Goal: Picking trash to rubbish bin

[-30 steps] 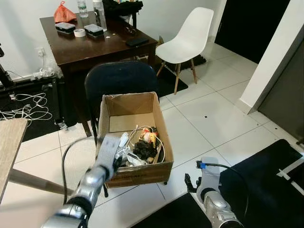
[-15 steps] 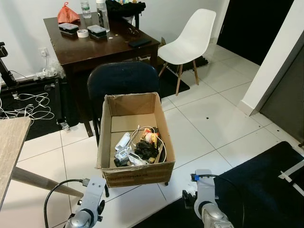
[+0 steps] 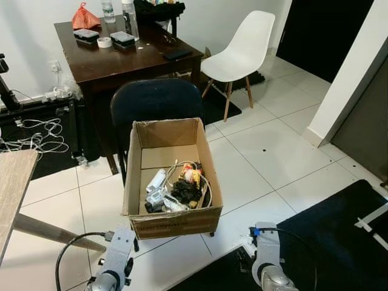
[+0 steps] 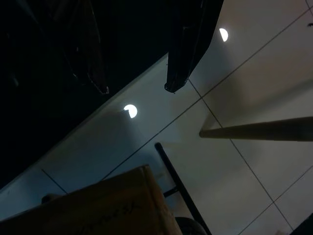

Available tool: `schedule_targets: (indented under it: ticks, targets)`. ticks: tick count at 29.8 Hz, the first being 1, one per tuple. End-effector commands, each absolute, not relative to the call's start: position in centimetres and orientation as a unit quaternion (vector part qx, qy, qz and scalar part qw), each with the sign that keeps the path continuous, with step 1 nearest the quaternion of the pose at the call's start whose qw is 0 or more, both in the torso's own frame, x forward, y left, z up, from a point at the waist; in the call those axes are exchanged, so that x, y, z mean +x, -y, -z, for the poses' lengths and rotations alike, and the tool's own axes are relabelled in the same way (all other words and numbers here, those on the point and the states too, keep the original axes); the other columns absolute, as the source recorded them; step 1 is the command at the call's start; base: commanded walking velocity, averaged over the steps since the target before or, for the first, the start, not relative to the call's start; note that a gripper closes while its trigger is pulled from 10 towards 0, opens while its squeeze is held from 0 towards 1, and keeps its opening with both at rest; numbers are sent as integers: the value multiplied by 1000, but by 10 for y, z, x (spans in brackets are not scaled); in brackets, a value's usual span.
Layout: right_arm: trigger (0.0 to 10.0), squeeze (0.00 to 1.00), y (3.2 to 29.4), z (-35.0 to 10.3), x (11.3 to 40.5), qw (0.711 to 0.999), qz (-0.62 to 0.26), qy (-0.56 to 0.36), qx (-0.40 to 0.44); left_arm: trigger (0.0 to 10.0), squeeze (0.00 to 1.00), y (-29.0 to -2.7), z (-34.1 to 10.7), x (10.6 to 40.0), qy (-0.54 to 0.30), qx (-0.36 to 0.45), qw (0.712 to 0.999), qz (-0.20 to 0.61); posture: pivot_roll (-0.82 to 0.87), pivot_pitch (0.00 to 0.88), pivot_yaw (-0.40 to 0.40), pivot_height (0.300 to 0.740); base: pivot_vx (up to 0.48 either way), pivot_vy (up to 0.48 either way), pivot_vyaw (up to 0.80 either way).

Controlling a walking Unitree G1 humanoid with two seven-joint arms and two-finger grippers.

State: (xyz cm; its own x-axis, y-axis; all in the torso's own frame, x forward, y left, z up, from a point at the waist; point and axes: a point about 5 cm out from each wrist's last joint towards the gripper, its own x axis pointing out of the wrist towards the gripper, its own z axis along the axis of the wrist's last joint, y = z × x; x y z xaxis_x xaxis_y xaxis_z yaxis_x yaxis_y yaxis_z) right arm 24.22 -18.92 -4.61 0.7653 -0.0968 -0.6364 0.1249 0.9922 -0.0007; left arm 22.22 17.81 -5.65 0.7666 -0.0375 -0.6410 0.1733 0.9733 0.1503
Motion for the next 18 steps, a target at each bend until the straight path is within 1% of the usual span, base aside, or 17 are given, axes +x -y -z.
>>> schedule_targets:
  ticks: [1, 3, 5, 7, 11, 12, 14, 15, 18]
  targets:
    - [10000, 0, 191, 41, 248, 945, 64, -318, 32, 10000, 0, -172, 50, 228, -304, 92, 946, 60, 87, 85, 23, 740, 0, 0, 0]
    - [10000, 0, 192, 32, 257, 956, 59, -286, 34, 10000, 0, -170, 40, 237, -268, 76, 958, 61, 87, 85, 23, 740, 0, 0, 0]
    - [10000, 0, 192, 29, 260, 959, 56, -277, 34, 10000, 0, -170, 36, 240, -257, 70, 962, 60, 87, 85, 23, 740, 0, 0, 0]
    - [10000, 0, 194, 18, 268, 969, 48, -242, 26, 10000, 0, -171, 26, 245, -223, 64, 971, 64, 84, 83, 19, 740, 0, 0, 0]
    - [10000, 0, 197, 0, 277, 983, 43, -178, 28, 10000, 0, -171, 9, 247, -169, 60, 981, 74, 69, 81, 13, 740, 0, 0, 0]
    - [10000, 0, 197, 0, 277, 983, 43, -178, 28, 10000, 0, -171, 9, 247, -169, 60, 981, 74, 69, 81, 13, 740, 0, 0, 0]
    - [10000, 0, 197, -16, 280, 990, 47, -130, 40, 10000, 0, -169, -4, 246, -136, 52, 986, 79, 68, 85, 15, 740, 0, 0, 0]
    - [10000, 0, 197, -16, 280, 990, 47, -130, 40, 10000, 0, -169, -4, 246, -136, 52, 986, 79, 68, 85, 15, 740, 0, 0, 0]
    - [10000, 0, 193, -46, 280, 996, 49, -51, 61, 10000, 0, -161, -31, 245, -72, 27, 992, 97, 59, 83, 17, 740, 0, 0, 0]
